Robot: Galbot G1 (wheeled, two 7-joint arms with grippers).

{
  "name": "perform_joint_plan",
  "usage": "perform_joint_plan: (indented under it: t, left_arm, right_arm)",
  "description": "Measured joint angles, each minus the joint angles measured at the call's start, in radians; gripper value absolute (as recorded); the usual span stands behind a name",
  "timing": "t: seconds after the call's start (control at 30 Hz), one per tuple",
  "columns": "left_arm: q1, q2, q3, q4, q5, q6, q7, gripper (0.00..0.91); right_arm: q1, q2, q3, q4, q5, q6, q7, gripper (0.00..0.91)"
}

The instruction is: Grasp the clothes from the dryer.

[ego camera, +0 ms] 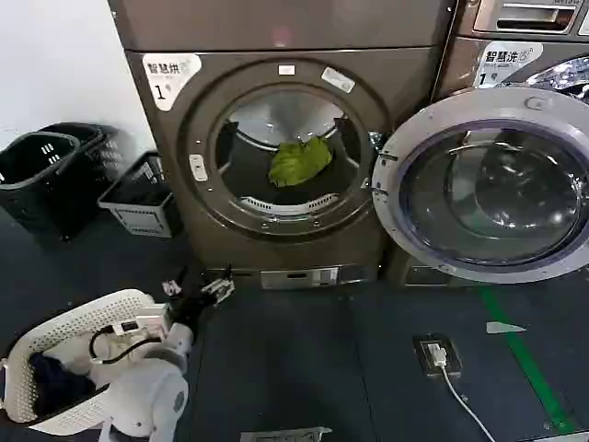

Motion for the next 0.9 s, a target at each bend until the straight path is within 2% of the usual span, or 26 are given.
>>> perform_joint_plan:
  t: [0.9]
  left_arm:
    - [0.010, -0.008, -0.002, -0.005, 0.021, -0.005, 0.013, 0.907]
  right_arm:
    - [-0.001, -0.040, 0.011, -0.058, -0.030, -0.021, -0.023, 0.907]
